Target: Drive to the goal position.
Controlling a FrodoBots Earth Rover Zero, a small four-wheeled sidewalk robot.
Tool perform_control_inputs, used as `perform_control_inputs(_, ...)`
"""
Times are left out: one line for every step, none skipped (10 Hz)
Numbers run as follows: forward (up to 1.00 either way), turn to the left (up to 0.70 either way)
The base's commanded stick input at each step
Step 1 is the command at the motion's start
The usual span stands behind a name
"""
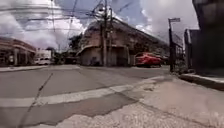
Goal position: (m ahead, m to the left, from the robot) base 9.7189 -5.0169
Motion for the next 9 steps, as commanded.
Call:
perform_control_inputs(1.0, 0.0)
perform_control_inputs(1.0, -0.19)
perform_control_inputs(1.0, -0.27)
perform_control_inputs(1.0, -0.27)
perform_control_inputs(1.0, -0.19)
perform_control_inputs(1.0, -0.03)
perform_control_inputs(1.0, 0.0)
perform_control_inputs(1.0, 0.0)
perform_control_inputs(1.0, 0.0)
